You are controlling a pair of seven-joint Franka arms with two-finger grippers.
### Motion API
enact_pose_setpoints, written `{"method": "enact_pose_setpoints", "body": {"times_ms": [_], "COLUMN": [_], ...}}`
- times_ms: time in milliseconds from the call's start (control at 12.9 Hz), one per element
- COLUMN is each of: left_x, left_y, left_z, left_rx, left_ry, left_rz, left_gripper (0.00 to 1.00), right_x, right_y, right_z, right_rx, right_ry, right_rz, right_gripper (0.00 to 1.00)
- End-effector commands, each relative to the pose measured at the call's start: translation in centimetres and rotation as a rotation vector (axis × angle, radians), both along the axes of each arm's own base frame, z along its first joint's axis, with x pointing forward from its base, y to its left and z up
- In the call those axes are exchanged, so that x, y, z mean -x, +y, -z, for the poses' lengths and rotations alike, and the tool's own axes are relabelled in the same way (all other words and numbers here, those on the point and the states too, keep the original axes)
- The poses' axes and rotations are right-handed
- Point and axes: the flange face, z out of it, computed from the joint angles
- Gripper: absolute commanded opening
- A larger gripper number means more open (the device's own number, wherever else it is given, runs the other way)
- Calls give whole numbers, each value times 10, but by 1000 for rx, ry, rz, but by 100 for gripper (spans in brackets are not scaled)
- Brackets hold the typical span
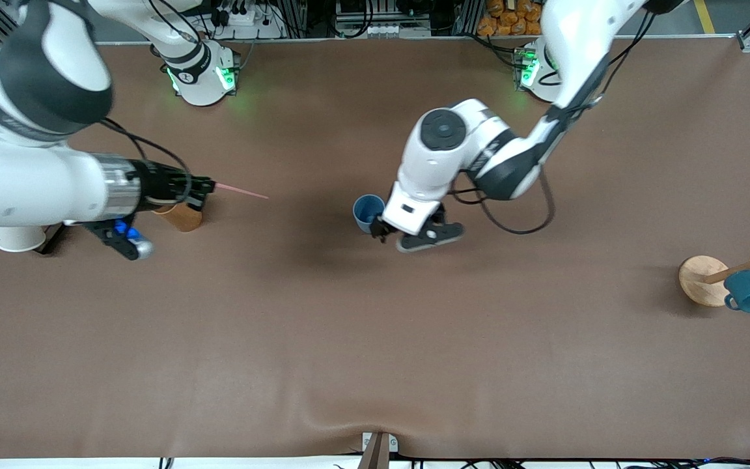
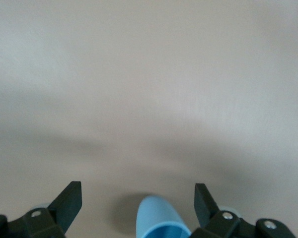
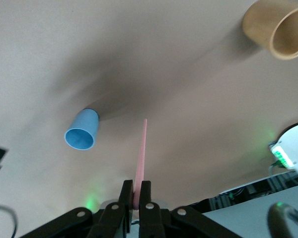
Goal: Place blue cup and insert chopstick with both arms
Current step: 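Move the chopstick into the blue cup while the left gripper withdraws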
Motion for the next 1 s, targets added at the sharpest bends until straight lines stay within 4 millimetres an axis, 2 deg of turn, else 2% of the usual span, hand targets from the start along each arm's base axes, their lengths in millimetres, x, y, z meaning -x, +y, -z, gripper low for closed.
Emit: {"method": "enact_pose_setpoints", "body": {"times_ms": [0, 77, 309, 386, 464, 541, 696, 773, 850, 928], "left_x": [-23, -34, -48, -46, -43, -42, -45, -44, -48, -46], "left_y": [47, 71, 126, 137, 140, 147, 181, 192, 214, 228], "left_z": [-52, -65, -96, -104, -112, -119, -142, -154, -166, -175], "left_rx": [-39, -58, -95, -111, -127, -141, -183, -206, -225, -245], "left_ry": [-66, -80, -60, -29, -25, -23, 0, 18, 39, 59], "left_rz": [-30, -21, -6, 20, 55, 63, 66, 89, 110, 146], "left_gripper": [100, 100, 100, 100, 100, 100, 100, 100, 100, 100], "right_x": [11, 15, 23, 24, 29, 30, 24, 22, 29, 31], "right_y": [45, 63, 114, 128, 148, 154, 155, 160, 173, 179], "right_z": [8, 13, 20, 22, 28, 29, 34, 41, 47, 58], "right_rx": [10, 20, -2, -14, -8, -7, -11, -8, 18, 50], "right_ry": [13, 10, -5, 2, -8, -18, -35, -44, -46, -53], "right_rz": [83, 108, 228, 270, 277, 280, 299, 309, 301, 286], "right_gripper": [0, 0, 0, 0, 0, 0, 0, 0, 0, 0]}}
